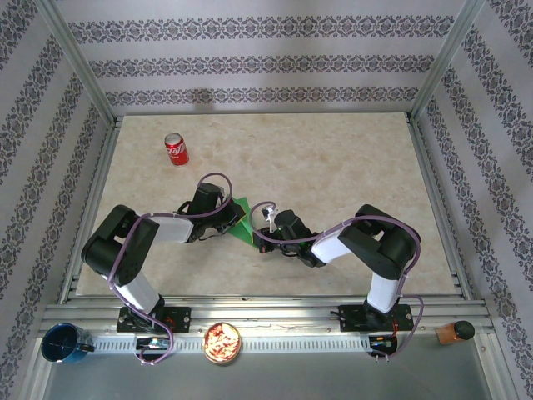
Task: Fold a paper plane with a square sheet of paper (pick it up from the middle)
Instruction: Fourth fold the wing at the center of the table.
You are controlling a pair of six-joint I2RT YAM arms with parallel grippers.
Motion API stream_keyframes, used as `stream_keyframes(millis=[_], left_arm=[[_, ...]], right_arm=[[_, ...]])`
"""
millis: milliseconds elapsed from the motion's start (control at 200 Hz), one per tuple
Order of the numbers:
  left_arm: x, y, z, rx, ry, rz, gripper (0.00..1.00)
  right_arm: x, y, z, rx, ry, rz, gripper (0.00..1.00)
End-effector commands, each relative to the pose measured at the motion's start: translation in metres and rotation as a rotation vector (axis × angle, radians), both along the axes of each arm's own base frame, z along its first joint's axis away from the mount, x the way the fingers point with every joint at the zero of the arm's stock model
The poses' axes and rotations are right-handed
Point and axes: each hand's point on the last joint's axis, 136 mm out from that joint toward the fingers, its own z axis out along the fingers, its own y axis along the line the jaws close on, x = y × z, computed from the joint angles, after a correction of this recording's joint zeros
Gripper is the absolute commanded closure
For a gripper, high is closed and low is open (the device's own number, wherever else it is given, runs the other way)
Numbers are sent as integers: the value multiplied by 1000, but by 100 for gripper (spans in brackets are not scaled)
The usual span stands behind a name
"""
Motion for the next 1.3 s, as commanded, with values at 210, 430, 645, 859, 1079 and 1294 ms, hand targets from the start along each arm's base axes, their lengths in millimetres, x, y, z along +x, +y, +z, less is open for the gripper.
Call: stream_keyframes(millis=[210, 430, 645, 859, 1079, 1294], left_arm=[[7, -4, 1, 16, -40, -19, 100], [4, 2, -3, 41, -36, -6, 100], [6, -1, -6, 48, -34, -19, 100], [6, -1, -10, 56, -21, -29, 100], [5, -1, -14, 66, -7, -36, 100], [4, 0, -18, 83, 5, -43, 100]], right_arm=[[-13, -17, -33, -82, 164, -12, 97], [-16, -16, -37, -80, 254, 3, 98], [-17, -16, -43, -64, 310, -9, 98], [-16, -19, -41, -77, 303, -17, 97], [-16, -19, -41, -85, 307, -16, 96], [-16, -19, -40, -85, 308, -13, 96]])
